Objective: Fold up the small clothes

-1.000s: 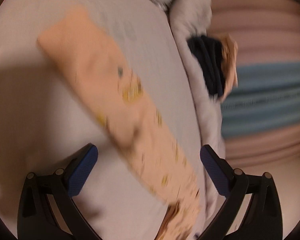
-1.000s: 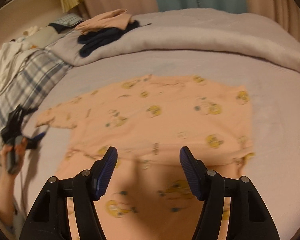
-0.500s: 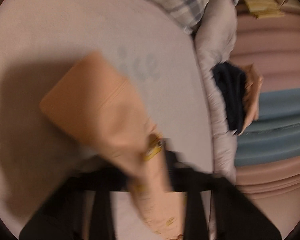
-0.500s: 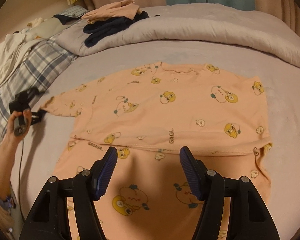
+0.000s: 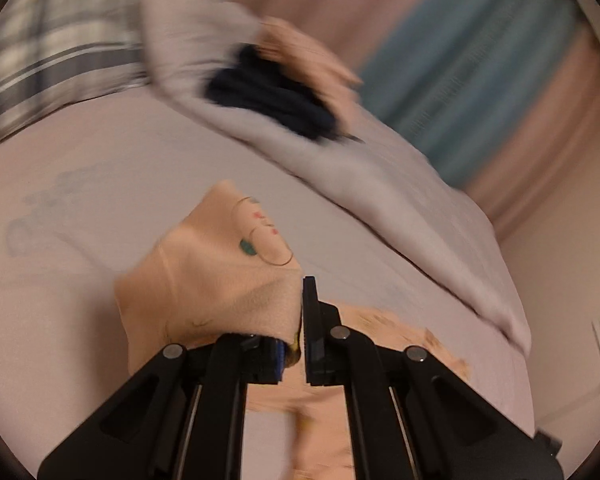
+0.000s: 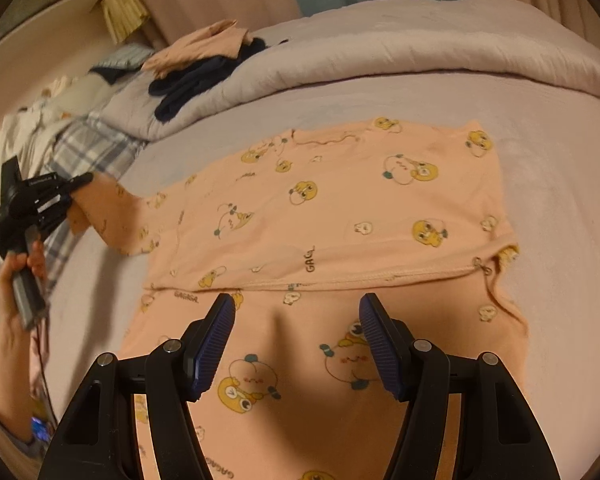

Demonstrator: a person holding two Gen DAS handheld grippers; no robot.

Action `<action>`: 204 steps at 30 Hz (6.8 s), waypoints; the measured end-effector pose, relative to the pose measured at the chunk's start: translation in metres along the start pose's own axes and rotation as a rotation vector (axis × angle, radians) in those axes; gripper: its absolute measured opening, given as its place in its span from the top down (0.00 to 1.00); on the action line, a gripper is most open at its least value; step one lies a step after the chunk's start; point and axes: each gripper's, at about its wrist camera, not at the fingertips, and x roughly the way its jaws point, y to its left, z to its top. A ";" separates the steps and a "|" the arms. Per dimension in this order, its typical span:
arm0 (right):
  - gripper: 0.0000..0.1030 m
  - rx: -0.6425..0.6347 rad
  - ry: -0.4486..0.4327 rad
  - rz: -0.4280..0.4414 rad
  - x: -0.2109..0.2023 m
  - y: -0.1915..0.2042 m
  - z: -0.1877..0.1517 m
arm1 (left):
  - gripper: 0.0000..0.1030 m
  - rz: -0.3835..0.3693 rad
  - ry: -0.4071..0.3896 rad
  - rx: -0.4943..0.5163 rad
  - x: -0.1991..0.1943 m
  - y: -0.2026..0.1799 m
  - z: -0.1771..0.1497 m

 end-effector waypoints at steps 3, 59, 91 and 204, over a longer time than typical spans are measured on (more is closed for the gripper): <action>0.37 0.023 -0.018 -0.003 -0.010 -0.010 -0.002 | 0.97 -0.049 0.049 0.098 0.014 -0.048 -0.020; 0.96 0.301 -0.072 0.016 0.001 -0.102 0.004 | 0.13 -0.002 0.360 0.116 -0.027 0.011 -0.161; 0.92 0.351 -0.105 -0.069 -0.005 -0.103 0.026 | 0.13 0.033 0.415 0.140 -0.031 0.016 -0.172; 0.89 0.189 0.134 0.313 -0.082 -0.028 -0.122 | 0.92 -0.124 0.371 0.314 -0.111 -0.041 -0.229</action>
